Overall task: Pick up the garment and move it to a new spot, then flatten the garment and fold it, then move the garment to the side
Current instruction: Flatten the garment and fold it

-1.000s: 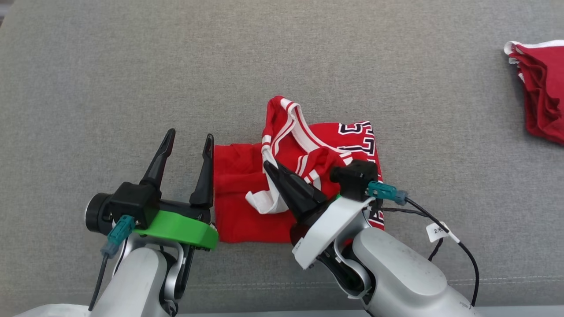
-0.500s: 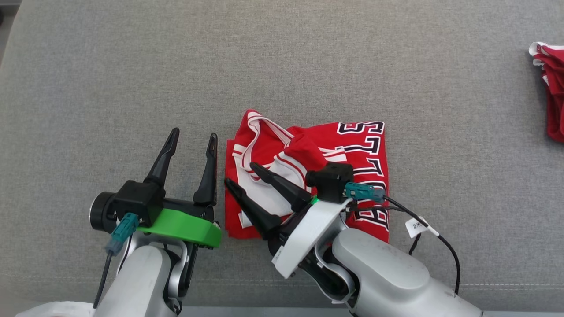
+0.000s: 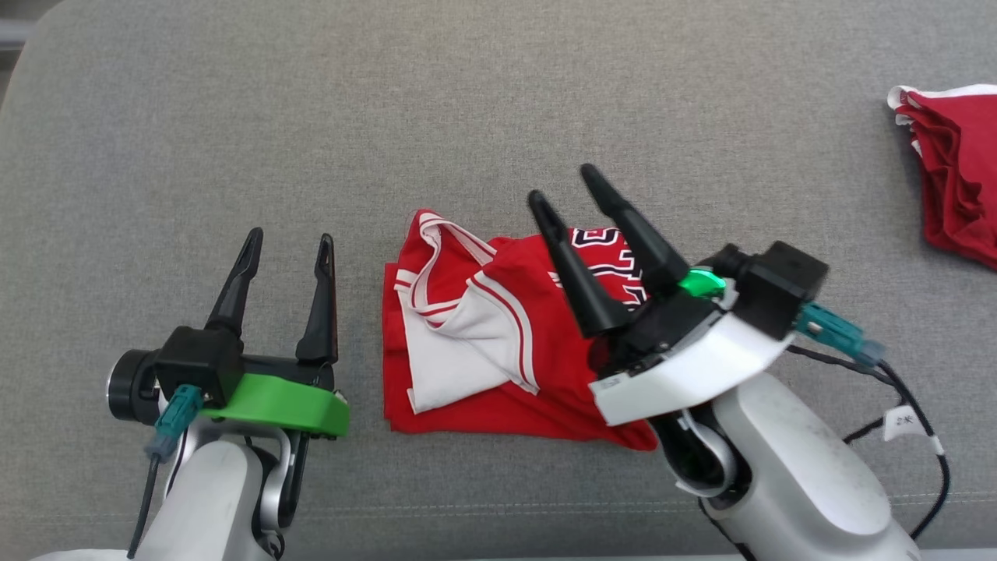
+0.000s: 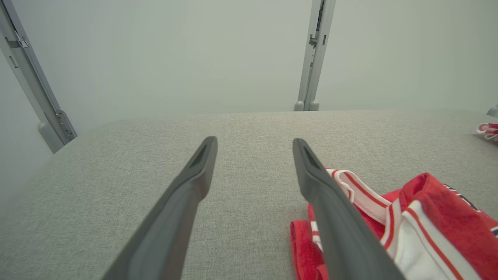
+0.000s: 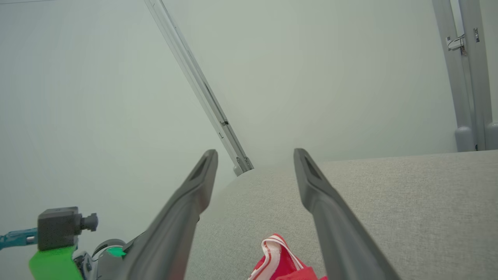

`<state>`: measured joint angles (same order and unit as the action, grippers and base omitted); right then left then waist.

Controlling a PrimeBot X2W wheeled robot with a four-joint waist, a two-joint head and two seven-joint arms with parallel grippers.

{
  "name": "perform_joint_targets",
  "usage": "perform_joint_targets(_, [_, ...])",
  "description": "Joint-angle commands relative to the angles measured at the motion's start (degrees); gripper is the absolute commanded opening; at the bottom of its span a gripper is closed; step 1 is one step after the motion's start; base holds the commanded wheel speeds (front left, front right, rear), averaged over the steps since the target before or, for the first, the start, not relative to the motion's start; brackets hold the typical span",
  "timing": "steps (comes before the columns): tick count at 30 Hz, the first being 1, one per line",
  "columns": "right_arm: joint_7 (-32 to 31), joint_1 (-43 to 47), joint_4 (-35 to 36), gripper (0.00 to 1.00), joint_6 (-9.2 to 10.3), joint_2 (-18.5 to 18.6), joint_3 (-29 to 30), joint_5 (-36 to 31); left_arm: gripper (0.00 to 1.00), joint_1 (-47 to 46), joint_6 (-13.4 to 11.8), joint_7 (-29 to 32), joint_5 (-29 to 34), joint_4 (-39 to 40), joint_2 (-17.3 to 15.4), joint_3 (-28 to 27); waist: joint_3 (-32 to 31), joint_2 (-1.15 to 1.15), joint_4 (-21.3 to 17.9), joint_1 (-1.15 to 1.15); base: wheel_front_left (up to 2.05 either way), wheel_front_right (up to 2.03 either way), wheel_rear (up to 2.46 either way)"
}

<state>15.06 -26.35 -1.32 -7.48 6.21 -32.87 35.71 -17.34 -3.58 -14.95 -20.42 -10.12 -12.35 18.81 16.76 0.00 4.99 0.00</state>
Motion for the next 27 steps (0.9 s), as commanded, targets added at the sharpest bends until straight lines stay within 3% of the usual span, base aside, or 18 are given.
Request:
perform_joint_targets(1, [0.2,2.1,1.2,1.0,-0.01,0.7,2.6,-1.8,1.0,0.8,-0.7,-0.2,0.6,0.2,-0.7,-0.4,-1.1,0.0,-0.8,0.0,0.0,0.0,0.0])
perform_joint_targets(7, [0.2,8.8,2.3,1.0,-0.01,1.7,15.7,-10.6,1.0,2.9,-1.3,-0.2,1.3,0.7,-2.1,-1.7,-3.7,0.0,-1.8,0.0,0.0,0.0,0.0])
perform_joint_targets(13, [0.2,15.1,1.2,1.0,-0.01,2.2,24.6,-16.6,1.0,5.4,-1.7,-0.2,1.9,1.3,-3.0,-1.3,-6.7,0.0,-2.8,0.0,0.0,0.0,0.0])
perform_joint_targets(18, [0.2,18.9,-1.0,1.0,-0.01,2.6,27.5,-19.3,1.0,7.6,-2.3,0.2,1.9,1.9,-3.5,-1.0,-9.1,0.0,-3.9,0.0,0.0,0.0,0.0])
perform_joint_targets(27, [-0.1,22.2,-5.1,1.0,-0.01,2.6,27.5,-20.0,1.0,10.8,-3.0,0.6,1.3,2.1,-3.6,-0.3,-12.6,0.0,-5.0,0.0,0.0,0.0,0.0])
